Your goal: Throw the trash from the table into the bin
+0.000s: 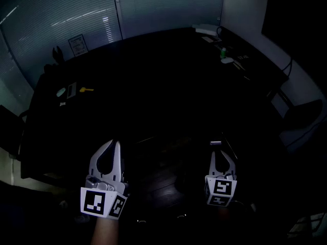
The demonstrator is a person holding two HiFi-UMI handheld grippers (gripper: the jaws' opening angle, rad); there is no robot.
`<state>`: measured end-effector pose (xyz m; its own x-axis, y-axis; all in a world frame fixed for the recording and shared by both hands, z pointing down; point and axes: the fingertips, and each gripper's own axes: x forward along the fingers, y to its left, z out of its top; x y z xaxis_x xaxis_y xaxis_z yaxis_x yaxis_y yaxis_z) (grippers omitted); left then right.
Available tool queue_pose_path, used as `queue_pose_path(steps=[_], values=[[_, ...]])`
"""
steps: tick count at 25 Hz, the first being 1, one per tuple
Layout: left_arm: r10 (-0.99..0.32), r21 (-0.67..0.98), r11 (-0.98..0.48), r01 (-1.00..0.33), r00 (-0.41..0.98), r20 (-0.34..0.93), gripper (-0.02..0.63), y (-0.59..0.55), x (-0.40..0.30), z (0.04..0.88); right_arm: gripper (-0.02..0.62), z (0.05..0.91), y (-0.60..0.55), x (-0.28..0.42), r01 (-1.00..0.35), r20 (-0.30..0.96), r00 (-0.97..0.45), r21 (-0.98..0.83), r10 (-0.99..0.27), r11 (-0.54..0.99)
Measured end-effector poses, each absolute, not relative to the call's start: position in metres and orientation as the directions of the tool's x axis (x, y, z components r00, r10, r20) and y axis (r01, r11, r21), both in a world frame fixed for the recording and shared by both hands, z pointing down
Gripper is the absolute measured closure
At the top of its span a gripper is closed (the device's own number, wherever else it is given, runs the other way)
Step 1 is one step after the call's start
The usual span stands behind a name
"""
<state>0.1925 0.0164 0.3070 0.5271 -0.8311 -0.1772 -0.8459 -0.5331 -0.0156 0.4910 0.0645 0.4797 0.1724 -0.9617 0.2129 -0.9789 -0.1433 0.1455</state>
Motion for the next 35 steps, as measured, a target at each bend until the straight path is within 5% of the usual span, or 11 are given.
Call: queue_pose_path(steps=[12, 18, 32, 35], values=[[-0.896, -0.040, -0.422, -0.906, 0.423, -0.132, 0.606, 0.010, 0.216, 0.321, 0.545, 0.689, 0.055, 0.523, -0.999, 0.717, 0.035, -0.002, -0.696, -0.052], [-0.915, -0.050, -0.384, -0.922, 0.387, -0.116, 0.606, 0.007, 0.211, 0.331, 0.545, 0.754, 0.078, 0.509, -0.988, 0.918, -0.085, -0.129, -0.388, -0.089], [-0.928, -0.057, -0.358, -0.932, 0.362, -0.085, 0.606, 0.007, 0.206, 0.349, 0.544, 0.806, 0.067, 0.514, -0.960, 0.920, -0.187, -0.246, -0.344, -0.136], [-0.931, -0.056, -0.352, -0.934, 0.356, -0.079, 0.606, 0.008, 0.204, 0.352, 0.481, 0.806, 0.062, 0.509, -0.954, 0.911, -0.219, -0.275, -0.350, -0.117]])
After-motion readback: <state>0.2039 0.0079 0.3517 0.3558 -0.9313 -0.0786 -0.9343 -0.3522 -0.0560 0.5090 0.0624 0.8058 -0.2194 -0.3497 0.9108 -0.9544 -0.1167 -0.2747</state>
